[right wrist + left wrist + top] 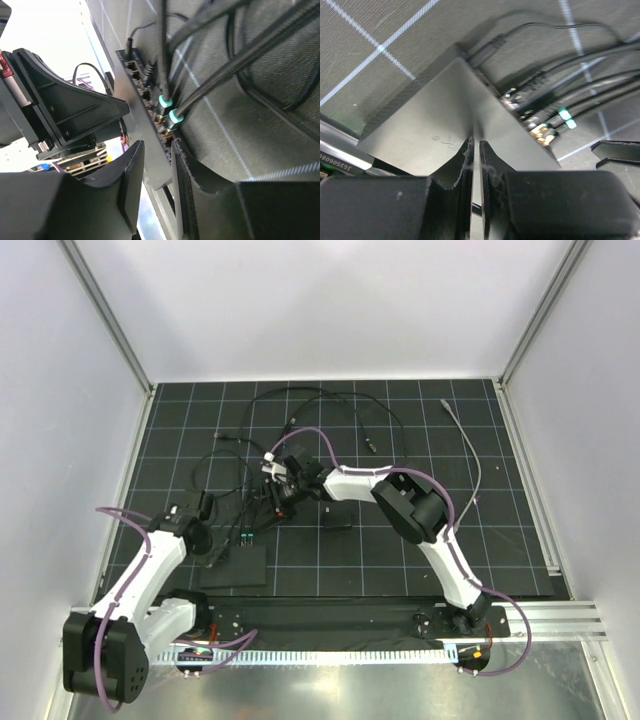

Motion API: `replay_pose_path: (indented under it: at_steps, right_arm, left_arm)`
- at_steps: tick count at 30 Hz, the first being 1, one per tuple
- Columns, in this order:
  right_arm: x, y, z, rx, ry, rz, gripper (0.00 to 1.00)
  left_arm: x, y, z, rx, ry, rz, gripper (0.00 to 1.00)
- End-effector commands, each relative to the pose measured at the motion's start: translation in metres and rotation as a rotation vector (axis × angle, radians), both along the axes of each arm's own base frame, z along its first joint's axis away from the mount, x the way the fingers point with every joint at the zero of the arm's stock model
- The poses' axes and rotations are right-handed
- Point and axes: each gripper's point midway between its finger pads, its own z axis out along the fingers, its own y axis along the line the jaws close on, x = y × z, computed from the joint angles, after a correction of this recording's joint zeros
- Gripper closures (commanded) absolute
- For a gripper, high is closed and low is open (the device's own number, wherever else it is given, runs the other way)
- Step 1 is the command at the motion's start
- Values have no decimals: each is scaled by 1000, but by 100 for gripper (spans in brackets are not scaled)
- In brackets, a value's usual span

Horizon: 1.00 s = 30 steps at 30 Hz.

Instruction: Pull the plug from the switch port

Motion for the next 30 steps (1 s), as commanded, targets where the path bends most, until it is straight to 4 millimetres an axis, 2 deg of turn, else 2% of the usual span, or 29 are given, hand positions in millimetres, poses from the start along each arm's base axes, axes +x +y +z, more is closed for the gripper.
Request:
replay_pose_path:
  at_steps: [1,11,20,30]
  right_arm:
    - [-2,15,15,77,-7,29,66]
    - [-9,20,-9,53,20,50,64]
    - [-16,28,-11,80,43,63,63]
    - [-17,31,-18,89,71,59,66]
  left_arm:
    - [-2,2,-5,12,14,27,88]
    - [-4,3,-9,13,19,31,88]
    - [-2,3,-5,16,8,30,88]
    - [-2,4,-2,16,0,30,88]
